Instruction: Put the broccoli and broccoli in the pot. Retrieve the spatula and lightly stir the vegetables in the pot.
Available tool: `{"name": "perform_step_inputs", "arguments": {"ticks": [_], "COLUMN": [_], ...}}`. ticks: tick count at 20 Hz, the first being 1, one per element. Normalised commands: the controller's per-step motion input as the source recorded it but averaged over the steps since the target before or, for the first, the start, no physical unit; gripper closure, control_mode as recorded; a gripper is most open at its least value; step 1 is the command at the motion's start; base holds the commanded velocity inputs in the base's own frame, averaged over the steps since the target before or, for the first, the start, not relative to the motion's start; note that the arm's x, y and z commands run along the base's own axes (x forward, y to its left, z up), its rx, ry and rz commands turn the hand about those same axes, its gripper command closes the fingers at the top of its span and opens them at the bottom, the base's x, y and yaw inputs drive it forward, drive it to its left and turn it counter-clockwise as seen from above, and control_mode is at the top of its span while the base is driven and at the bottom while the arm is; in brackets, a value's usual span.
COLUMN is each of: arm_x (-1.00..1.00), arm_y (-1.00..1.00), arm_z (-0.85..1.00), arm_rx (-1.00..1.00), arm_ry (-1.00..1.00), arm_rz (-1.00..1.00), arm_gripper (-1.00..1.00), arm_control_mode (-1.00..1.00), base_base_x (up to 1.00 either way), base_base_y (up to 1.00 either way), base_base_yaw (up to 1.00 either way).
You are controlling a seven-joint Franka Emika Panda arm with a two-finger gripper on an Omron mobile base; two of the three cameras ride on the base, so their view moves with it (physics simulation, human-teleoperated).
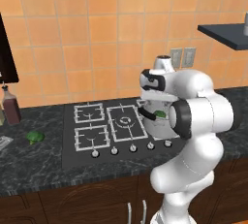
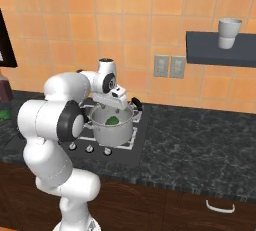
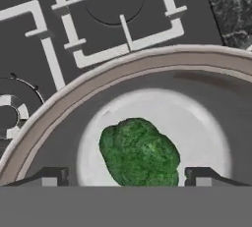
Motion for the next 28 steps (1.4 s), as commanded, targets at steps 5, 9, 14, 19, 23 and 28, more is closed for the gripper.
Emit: {"name": "perform_step_inputs", "arguments": {"ticks": [5, 9, 14, 19, 23, 28], "arm_x": [-0.34, -0.46, -0.87, -1.00, -1.00, -0.53], "arm_y": [-0.26, -0.03, 0.30, 0.08, 0.12, 0.33], "arm_z": [0.32, 0.78, 0.99, 1.00, 0.95, 0.33], "arm_rx": [0.11, 0.02, -0.03, -0.23, -0.28, -0.09], "arm_ry": [-0.28, -0.31, -0.23, -0.04, 0.00, 0.04], "arm_rz": [0.00, 0.00, 0.00, 0.00, 0.00, 0.09], "arm_gripper": [-1.00, -1.00, -1.00, -1.00, -1.00, -1.00], "arm_control_mode": [-1.00, -1.00, -1.00, -1.00, -1.00, -1.00], "base_base_x": [0.00, 0.00, 0.00, 0.00, 0.00, 0.00], "base_base_y": [0.00, 0.00, 0.00, 0.00, 0.00, 0.00], "base_base_yaw": [0.00, 0.00, 0.00, 0.00, 0.00, 0.00]}}
